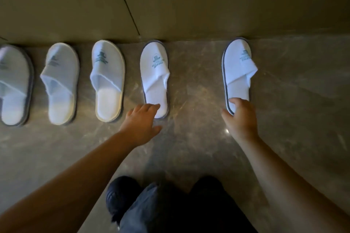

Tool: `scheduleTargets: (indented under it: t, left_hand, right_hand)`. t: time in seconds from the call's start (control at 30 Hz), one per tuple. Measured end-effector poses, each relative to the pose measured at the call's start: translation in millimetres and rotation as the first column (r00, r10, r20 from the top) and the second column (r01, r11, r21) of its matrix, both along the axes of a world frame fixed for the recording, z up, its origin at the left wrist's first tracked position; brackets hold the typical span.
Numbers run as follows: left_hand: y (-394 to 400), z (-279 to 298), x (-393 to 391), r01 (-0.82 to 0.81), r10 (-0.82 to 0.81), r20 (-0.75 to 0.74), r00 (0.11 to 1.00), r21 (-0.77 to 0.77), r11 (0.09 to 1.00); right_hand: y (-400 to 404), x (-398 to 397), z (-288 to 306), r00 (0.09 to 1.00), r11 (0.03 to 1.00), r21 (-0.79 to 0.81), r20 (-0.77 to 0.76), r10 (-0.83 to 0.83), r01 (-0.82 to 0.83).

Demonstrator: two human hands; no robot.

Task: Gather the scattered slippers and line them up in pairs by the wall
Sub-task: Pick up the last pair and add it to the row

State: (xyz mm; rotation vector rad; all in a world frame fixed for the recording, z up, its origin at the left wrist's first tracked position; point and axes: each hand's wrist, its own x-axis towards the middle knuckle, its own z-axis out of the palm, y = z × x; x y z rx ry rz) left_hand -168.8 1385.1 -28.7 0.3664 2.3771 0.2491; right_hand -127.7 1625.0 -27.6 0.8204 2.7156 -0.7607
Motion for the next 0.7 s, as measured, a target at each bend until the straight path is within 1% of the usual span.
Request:
scheduleTargets:
  t: [0.1,0.17,0.27,0.4,0.47,0.53,0.63,0.7]
  left_hand:
    - [-23,107,10,-0.077,0.073,0.077,0.994,0.061,0.995]
    - [-43,186,15,-0.155,0.146,0.094,0.985,0.092,0.984]
    - [-70,306,27,-0.296,0.288,0.085,0.954,0.104,0.949]
    - [-104,444,59,-0.462,0.463,0.032,0.886,0.154,0.874]
    - [-119,495,85,-0.528,0.536,-0.001,0.844,0.174,0.831]
    - [-131,534,112,-0.599,0.613,-0.018,0.790,0.192,0.778]
    - [-150,568,149,-0.705,0.731,-0.030,0.681,0.243,0.666]
    - [-165,582,172,-0.774,0.814,-0.043,0.579,0.286,0.566]
  right_hand:
    - [-31,4,104,0.998,0.986,-0.152,-0.003,0.069,-0.068]
    - [-51,3,179,0.993,0.959,-0.264,0.018,0.114,-0.105]
    - [-84,1,293,0.982,0.897,-0.416,0.044,0.181,-0.147]
    - [-124,5,418,0.952,0.822,-0.501,-0.012,0.306,-0.271]
    - [-140,11,464,0.921,0.787,-0.503,-0.047,0.387,-0.356]
    - [-155,23,500,0.884,0.748,-0.503,-0.076,0.461,-0.433]
    - [-180,45,537,0.810,0.672,-0.505,-0.100,0.577,-0.541]
    - [-202,56,554,0.753,0.608,-0.514,-0.121,0.646,-0.605]
